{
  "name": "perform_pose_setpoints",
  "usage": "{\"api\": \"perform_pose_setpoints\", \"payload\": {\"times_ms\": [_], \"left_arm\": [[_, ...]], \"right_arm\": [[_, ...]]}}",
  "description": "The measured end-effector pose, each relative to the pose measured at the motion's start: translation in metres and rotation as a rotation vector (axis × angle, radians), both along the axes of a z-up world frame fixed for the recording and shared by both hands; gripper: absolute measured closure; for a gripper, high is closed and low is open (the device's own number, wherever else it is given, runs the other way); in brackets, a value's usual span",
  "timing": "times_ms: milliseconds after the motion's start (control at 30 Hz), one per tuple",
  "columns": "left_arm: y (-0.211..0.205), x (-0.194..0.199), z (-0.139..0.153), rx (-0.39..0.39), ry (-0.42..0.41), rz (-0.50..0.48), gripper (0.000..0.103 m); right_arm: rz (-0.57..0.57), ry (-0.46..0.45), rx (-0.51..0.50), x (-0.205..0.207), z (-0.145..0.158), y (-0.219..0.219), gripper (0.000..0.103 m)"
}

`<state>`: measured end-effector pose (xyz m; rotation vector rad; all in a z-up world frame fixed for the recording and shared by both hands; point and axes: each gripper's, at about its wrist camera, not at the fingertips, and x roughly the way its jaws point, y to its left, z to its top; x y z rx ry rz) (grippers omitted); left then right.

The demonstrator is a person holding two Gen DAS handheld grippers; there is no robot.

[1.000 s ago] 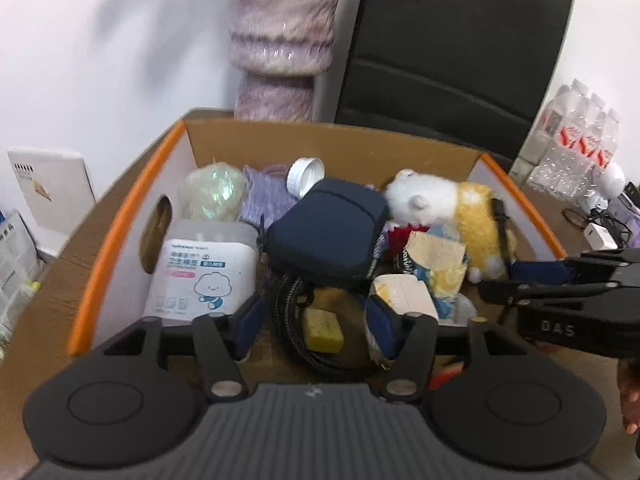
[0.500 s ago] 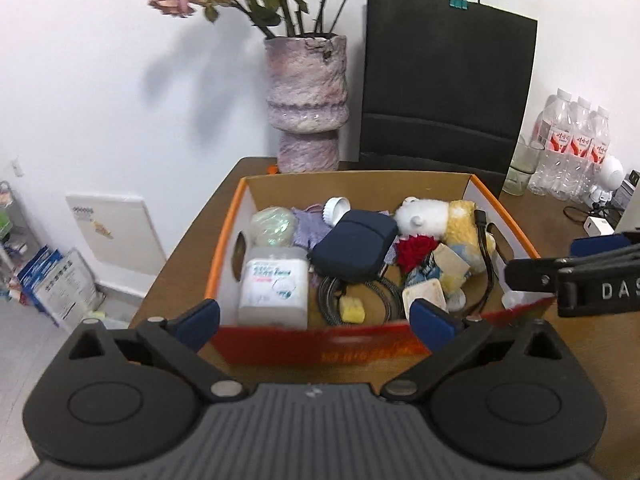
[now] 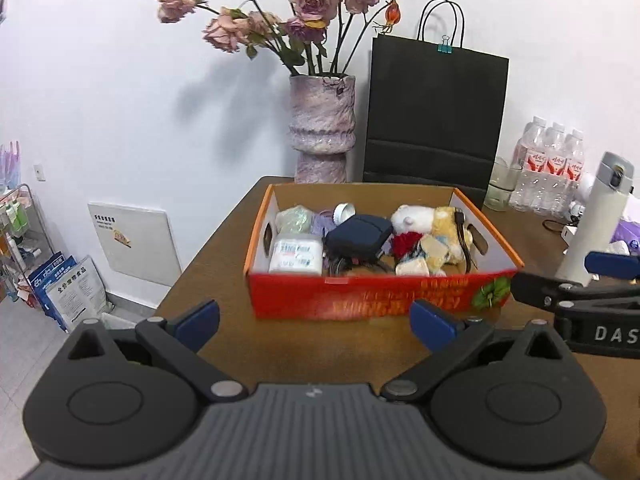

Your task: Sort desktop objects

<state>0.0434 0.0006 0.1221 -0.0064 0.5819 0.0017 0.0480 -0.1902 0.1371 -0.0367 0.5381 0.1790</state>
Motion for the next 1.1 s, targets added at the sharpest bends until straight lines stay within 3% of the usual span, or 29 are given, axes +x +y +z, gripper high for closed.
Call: {"api": "perform_pose_setpoints", "payload": {"times_ms": [333,700,833,1100], "left_arm": [[0.002,-0.084,-0.052,0.02,-0.069,-0.011,0.0],[0.011,-0.164,-0.095,-0.006,-0.068,0.005,0.0],[0.01,-0.157,-0.098,-0.004,-0.058,0.001,0.0],[0.01,-0.122,-0.116,0.031,0.024,0.019,0.0]], "right_arm": [[-0.044,-0.003,-0.022,-0.08,-0.065,0.011,0.006],[-0.079,0.039,0.024,-0.163,-0.106,-0.002,0.004],[-0.059,0.039,0.008,-0.168,-0.108,0.0,0.001],[-0.072,0.058,-0.071,-0.131,-0.116,0.016,0.001]]}}
